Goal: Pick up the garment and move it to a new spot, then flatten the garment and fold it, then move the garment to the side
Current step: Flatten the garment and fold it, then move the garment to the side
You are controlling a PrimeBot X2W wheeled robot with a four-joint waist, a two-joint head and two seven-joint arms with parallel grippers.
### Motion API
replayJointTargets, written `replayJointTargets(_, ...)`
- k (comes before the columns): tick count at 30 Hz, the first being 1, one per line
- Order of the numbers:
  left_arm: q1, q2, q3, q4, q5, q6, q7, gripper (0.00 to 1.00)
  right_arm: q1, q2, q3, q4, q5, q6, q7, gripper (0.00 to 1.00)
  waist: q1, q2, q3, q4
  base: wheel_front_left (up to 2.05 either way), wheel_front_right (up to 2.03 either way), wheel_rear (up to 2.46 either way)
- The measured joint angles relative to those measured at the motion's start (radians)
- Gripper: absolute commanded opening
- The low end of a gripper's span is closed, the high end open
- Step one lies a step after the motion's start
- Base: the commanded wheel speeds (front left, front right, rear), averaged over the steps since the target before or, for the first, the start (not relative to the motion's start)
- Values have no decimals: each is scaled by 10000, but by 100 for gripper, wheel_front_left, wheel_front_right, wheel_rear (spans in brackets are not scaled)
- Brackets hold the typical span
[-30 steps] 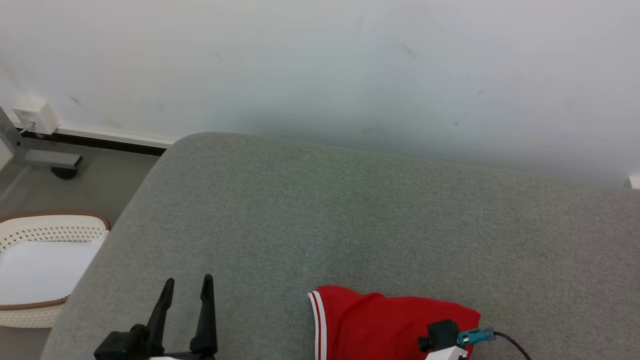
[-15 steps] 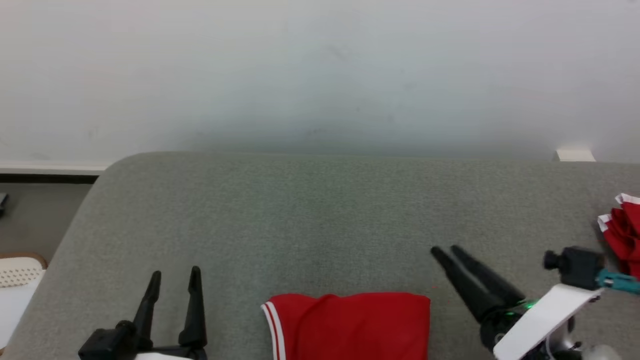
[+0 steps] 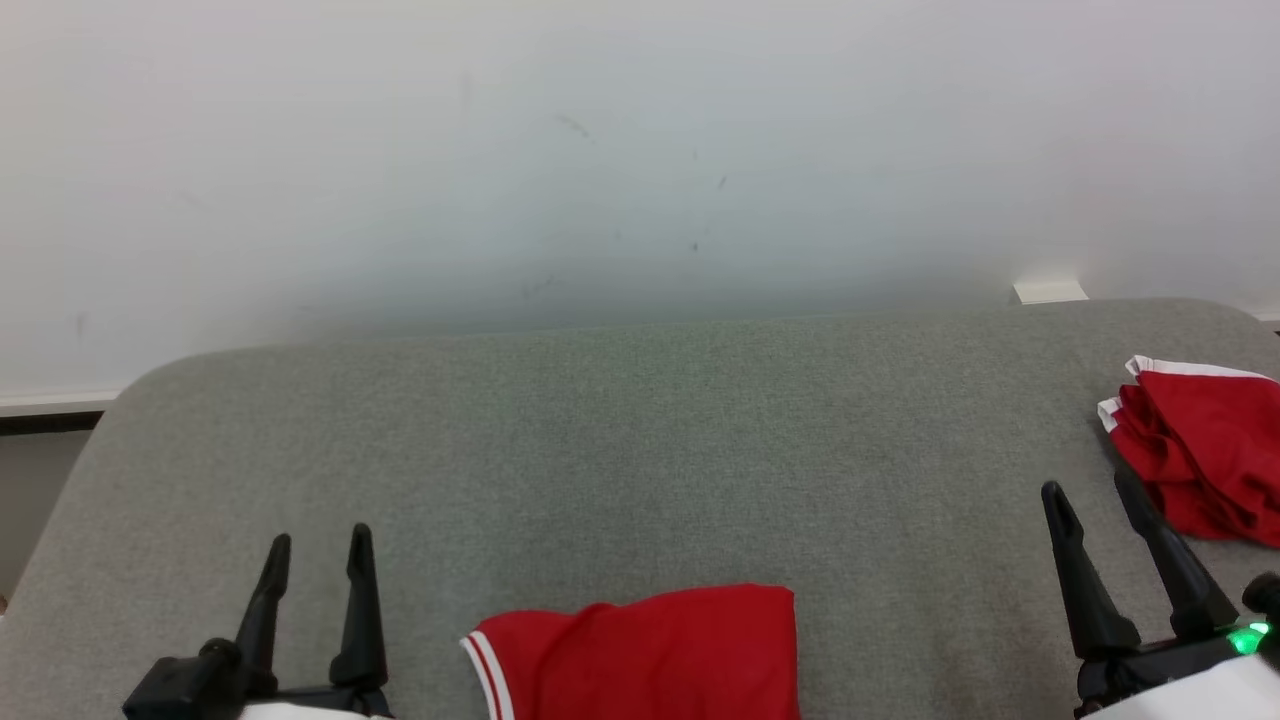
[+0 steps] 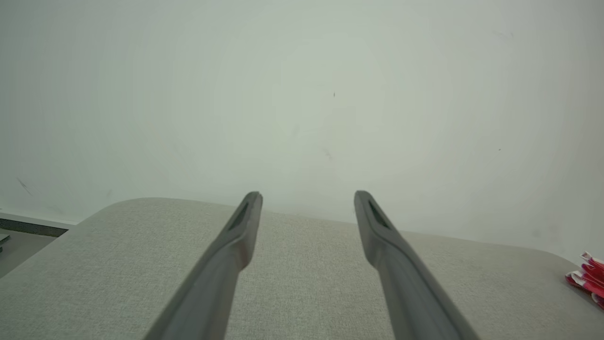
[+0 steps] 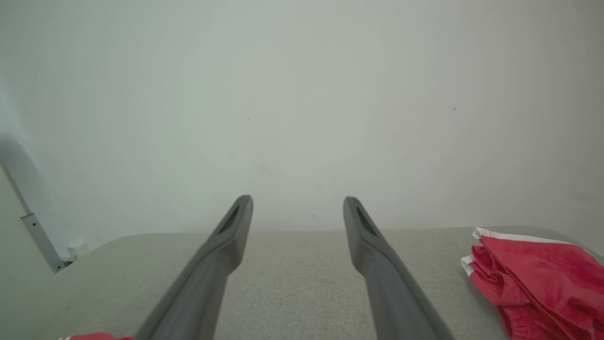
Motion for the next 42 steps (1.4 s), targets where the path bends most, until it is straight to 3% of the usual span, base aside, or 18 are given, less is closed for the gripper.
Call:
replayJointTargets(9, 289, 2, 79, 299, -88, -109, 0, 100, 883, 278, 127, 1430, -905, 0, -1384, 100, 0, 1, -15, -77, 0, 0, 0)
replayJointTargets(21, 228, 0, -82, 416, -69, -182, 0, 100, 580, 372, 798, 2015, -761, 0, -1308, 100, 0, 0, 57, 268, 0, 0, 0)
replayJointTargets(31, 87, 0, -240, 443, -67, -184, 0, 100, 251, 834, 2479, 3124, -255, 0, 1302, 100, 0, 0, 114, 869, 0, 0, 0)
replayJointTargets(42, 96, -2, -347, 466, -65, -140, 0, 100, -43, 1586, 2104, 4790, -374, 2, 3127, 100, 0, 0, 166, 1775, 0, 0, 0)
